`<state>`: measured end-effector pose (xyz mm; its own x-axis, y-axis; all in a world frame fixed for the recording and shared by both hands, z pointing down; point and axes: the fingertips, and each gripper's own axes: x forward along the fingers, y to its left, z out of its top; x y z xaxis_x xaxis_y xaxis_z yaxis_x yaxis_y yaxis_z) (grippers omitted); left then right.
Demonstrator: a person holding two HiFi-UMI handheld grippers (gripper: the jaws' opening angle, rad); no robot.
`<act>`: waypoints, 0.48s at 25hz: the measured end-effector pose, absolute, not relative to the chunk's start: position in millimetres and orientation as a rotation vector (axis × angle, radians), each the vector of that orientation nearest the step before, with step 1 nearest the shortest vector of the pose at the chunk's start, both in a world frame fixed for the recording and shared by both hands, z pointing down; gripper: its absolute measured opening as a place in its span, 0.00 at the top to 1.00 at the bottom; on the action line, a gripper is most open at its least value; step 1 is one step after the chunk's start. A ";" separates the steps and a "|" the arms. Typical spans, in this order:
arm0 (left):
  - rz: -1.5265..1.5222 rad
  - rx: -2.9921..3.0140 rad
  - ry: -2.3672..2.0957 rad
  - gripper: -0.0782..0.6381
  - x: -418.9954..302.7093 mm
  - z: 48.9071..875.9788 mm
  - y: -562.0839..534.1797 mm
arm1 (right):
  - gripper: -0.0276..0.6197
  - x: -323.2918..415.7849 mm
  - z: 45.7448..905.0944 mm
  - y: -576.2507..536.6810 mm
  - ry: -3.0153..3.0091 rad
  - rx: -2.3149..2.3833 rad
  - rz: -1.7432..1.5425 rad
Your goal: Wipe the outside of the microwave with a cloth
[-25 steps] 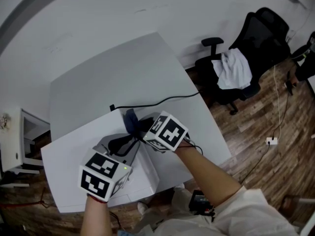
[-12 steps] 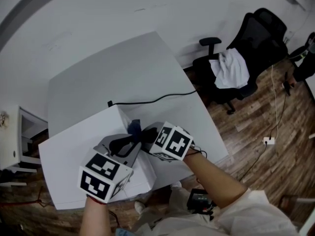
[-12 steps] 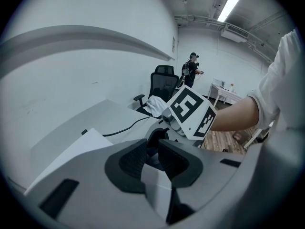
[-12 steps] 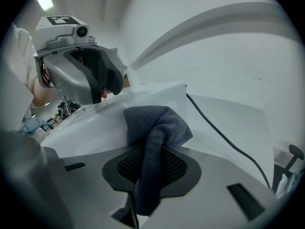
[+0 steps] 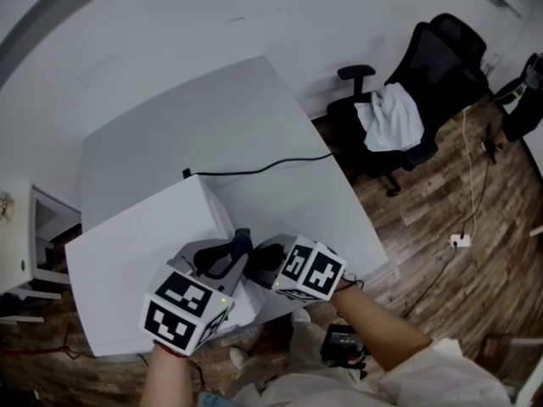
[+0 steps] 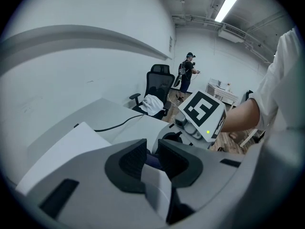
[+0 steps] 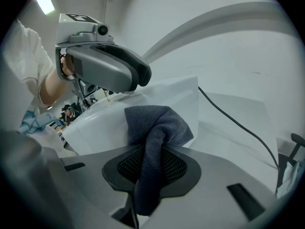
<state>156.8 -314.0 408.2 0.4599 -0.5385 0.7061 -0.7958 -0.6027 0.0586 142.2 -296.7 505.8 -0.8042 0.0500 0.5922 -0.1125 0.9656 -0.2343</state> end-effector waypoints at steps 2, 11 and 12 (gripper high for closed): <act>0.930 2.336 -1.116 0.79 159.6 409.3 -310.2 | 0.82 146.2 506.8 -289.6 -2.478 0.040 0.345; 0.926 2.354 -1.103 0.79 171.8 409.4 -290.5 | 0.82 160.9 507.9 -258.4 -2.470 0.037 0.384; 0.922 2.356 -1.105 0.79 172.4 409.1 -288.5 | 0.82 162.6 508.1 -255.4 -2.473 0.045 0.395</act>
